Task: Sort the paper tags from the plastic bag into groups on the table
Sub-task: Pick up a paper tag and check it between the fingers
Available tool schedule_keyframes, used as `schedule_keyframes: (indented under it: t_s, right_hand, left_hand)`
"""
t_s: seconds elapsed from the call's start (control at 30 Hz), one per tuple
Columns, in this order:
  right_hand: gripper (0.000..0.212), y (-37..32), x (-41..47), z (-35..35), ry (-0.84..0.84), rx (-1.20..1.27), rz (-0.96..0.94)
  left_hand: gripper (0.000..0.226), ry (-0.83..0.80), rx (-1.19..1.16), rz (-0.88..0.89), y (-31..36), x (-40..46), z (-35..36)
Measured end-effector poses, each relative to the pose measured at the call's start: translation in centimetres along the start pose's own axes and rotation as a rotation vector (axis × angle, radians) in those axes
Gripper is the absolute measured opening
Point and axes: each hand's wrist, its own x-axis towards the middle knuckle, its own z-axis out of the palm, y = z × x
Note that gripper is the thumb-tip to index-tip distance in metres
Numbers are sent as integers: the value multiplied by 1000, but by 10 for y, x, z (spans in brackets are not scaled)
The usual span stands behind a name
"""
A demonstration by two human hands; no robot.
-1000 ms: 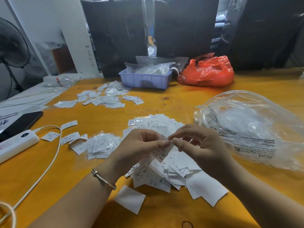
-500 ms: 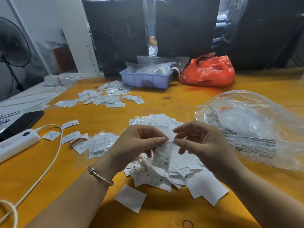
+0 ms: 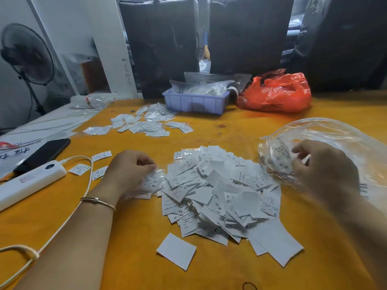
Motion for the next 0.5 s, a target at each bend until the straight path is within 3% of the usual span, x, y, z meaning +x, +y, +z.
schedule_keyframes:
  t_s: [0.13, 0.3, 0.33, 0.43, 0.5]
  right_hand:
    - [31, 22, 12, -5, -189, -309, 132]
    - [28, 27, 15, -2, -311, -401, 196]
    - [28, 27, 14, -2, -317, -407, 189]
    - [11, 26, 14, -1, -249, -388, 157]
    - [11, 27, 14, -1, -193, -377, 140]
  left_hand:
    - [17, 33, 97, -51, -8, 3, -1]
    - [6, 44, 219, -65, -13, 4, 6]
    - [1, 53, 218, -60, -14, 4, 6]
    - [18, 71, 223, -41, -14, 5, 7]
    - [21, 103, 225, -14, -11, 5, 7]
